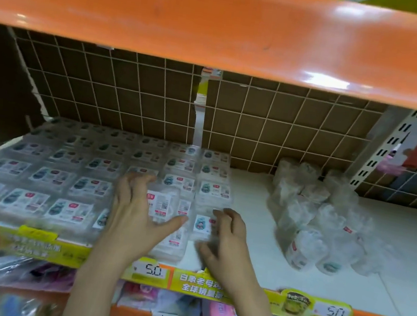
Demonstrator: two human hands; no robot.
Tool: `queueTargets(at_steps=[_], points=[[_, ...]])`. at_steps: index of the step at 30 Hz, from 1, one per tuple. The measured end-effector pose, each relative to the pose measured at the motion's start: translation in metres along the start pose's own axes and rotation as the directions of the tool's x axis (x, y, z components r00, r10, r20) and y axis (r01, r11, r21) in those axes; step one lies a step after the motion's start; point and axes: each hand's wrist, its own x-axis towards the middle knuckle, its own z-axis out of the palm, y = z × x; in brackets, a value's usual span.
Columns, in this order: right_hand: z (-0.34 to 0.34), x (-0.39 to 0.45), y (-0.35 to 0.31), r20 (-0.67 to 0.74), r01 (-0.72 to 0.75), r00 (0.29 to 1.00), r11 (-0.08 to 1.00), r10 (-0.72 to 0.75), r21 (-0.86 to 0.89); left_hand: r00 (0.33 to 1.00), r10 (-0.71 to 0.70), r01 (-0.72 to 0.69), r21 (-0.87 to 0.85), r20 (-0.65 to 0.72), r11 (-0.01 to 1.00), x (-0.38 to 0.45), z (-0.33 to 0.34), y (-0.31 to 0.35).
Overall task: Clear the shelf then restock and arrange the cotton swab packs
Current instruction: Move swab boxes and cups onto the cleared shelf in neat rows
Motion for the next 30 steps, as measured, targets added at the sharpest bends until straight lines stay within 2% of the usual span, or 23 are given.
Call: queueTargets(at_steps=[4,12,18,24,28,30], points=[[-0.012,-0.008,0.016,-0.037,-0.017,0.999,0.999,0.015,-0.048,0.999,0.028,-0.028,0.022,0.016,0.999,0.007,0.007,0.007],[-0.011,-0.011,0.026,-0.067,-0.087,0.994,0.995,0.085,-0.039,0.996,0.081,-0.081,0.026,-0.023,0.996,0.013,0.029,0.023],[-0.026,-0.008,0.032,-0.006,-0.095,0.995,0.995,0.095,-0.020,0.996,0.066,-0.064,0.042,-0.054,0.997,0.011,0.030,0.023],[-0.032,-0.014,0.065,-0.150,-0.225,0.968,0.959,0.200,-0.174,0.992,0.108,-0.107,0.020,-0.059,0.994,0.008,0.045,0.037],[-0.022,-0.014,0.067,-0.190,-0.223,0.964,0.955,0.186,-0.198,0.988,0.152,-0.153,-0.006,-0.038,0.988,0.001,0.069,0.062],[-0.022,-0.014,0.067,-0.212,-0.232,0.959,0.951,0.189,-0.203,0.984,0.173,-0.171,0.042,-0.032,0.984,-0.001,0.082,0.069]])
